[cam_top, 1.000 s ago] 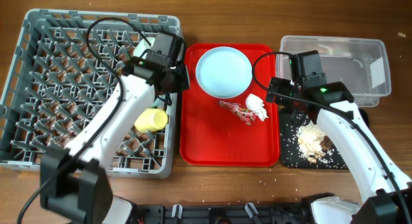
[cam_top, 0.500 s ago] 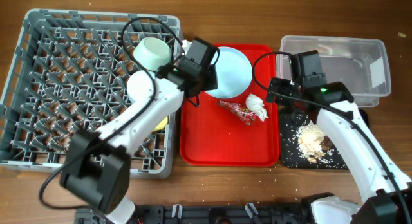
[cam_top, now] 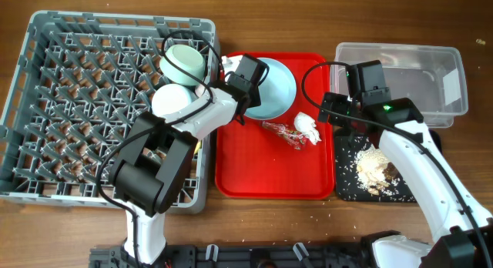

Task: Sort waste into correct bins and load items into the dishwasher rack
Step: 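Move the left gripper to the blue plate on the red tray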

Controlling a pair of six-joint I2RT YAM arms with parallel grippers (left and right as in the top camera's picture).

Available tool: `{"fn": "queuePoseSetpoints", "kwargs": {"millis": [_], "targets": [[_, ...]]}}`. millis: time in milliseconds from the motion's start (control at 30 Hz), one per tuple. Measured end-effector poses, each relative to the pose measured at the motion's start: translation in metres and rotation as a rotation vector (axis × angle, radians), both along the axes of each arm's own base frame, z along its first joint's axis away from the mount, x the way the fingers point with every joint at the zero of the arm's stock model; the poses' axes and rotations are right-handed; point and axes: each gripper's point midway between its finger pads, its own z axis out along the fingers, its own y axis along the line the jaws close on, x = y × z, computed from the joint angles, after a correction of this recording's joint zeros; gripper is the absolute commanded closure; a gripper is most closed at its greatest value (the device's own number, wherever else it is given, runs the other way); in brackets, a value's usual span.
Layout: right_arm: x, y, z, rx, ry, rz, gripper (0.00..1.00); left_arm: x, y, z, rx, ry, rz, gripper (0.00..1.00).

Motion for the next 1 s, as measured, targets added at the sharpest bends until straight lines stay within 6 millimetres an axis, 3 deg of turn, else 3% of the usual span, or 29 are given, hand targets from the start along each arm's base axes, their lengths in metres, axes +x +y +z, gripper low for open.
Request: {"fn": "queuePoseSetpoints", "kwargs": {"millis": [100, 200, 267, 333, 433, 467, 533, 767, 900, 1000], "targets": [[0.000, 0.000, 0.000, 0.000, 0.000, 0.000, 0.00, -0.004, -0.009, -0.001, -0.043, 0.025, -0.026, 0.68], [0.000, 0.000, 0.000, 0.000, 0.000, 0.000, 0.00, -0.010, -0.027, 0.001, -0.120, 0.060, -0.079, 0.64], [0.000, 0.000, 0.000, 0.000, 0.000, 0.000, 0.00, -0.014, -0.027, 0.005, -0.109, 0.074, -0.115, 0.64], [0.000, 0.000, 0.000, 0.000, 0.000, 0.000, 0.00, -0.011, -0.019, 0.026, -0.101, 0.041, -0.111, 0.65], [0.000, 0.000, 0.000, 0.000, 0.000, 0.000, 0.00, 0.010, 0.009, 0.099, -0.092, -0.117, -0.055, 0.68], [0.000, 0.000, 0.000, 0.000, 0.000, 0.000, 0.00, 0.011, 0.017, 0.102, -0.074, -0.119, -0.041, 0.68], [0.000, 0.000, 0.000, 0.000, 0.000, 0.000, 0.00, 0.011, 0.031, 0.090, -0.035, -0.085, -0.017, 0.68], [0.000, 0.000, 0.000, 0.000, 0.000, 0.000, 0.00, 0.008, 0.034, 0.031, 0.029, 0.023, -0.019, 0.67], [0.000, 0.000, 0.000, 0.000, 0.000, 0.000, 0.00, 0.011, 0.028, 0.028, 0.017, 0.018, -0.041, 0.76], [0.000, 0.000, 0.000, 0.000, 0.000, 0.000, 0.00, 0.006, 0.020, 0.012, -0.001, 0.059, -0.069, 0.81]]}}
